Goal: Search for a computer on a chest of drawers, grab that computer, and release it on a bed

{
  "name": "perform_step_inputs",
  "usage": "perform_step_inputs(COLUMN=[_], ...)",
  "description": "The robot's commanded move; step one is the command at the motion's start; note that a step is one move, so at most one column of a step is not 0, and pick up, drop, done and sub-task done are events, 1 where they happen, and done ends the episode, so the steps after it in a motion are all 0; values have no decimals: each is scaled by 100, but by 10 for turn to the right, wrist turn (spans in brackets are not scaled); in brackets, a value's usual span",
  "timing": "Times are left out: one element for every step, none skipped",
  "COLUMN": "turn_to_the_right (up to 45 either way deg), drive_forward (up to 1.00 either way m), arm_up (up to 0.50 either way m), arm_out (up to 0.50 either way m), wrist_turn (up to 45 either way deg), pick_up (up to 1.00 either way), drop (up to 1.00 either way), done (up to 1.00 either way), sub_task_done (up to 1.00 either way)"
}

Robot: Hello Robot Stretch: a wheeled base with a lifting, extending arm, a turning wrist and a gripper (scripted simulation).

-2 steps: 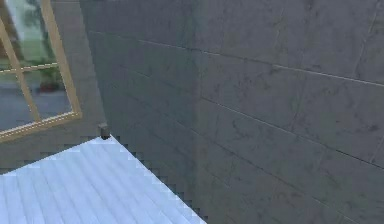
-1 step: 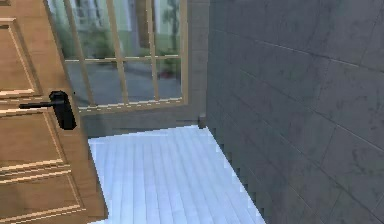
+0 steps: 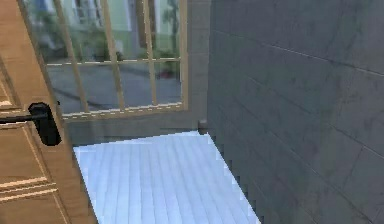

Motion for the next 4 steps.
perform_step_inputs(turn_to_the_right=[-450, -420, -30, 0], drive_forward=[0, 0, 0, 100], arm_up=[0, 0, 0, 0], arm_out=[0, 0, 0, 0], wrist_turn=[0, 0, 0, 0], pick_up=[0, 0, 0, 0], drop=[0, 0, 0, 0], done=[0, 0, 0, 0], sub_task_done=[0, 0, 0, 0])
